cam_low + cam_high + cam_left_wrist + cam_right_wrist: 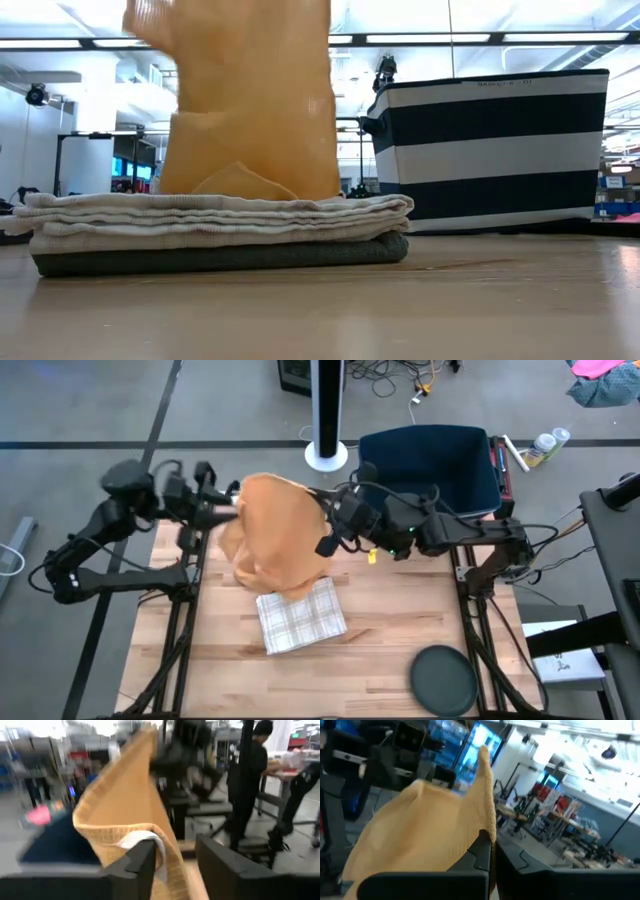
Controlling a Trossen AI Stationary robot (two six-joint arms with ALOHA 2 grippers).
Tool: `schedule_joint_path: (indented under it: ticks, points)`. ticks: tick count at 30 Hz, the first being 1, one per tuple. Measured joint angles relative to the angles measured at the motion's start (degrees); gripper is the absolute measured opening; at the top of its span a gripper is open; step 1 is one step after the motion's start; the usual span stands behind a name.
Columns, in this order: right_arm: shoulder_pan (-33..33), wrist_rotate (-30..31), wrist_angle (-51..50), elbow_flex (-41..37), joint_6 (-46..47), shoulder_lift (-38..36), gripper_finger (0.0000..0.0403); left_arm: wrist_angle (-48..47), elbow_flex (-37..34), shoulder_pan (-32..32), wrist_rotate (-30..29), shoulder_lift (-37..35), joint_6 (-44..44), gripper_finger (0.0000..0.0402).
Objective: Fold kitchen towel into neat rectangle
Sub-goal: Fold the orange towel
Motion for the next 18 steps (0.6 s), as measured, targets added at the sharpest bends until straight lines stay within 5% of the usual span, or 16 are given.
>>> schedule_joint_path:
  ticks: [8, 18]
  points:
    - [-3.0, 4.6, -6.2, 3.0, 1.2, 0.4, 0.0, 0.9, -16.6, -0.7, 0.0, -1.9, -2.0, 0.0203]
    - [-6.8, 4.5, -13.8, 3.4, 6.6, 0.4, 0.0, 8.3, -34.4, -0.8, -3.8, -1.4, -4.7, 0.0228]
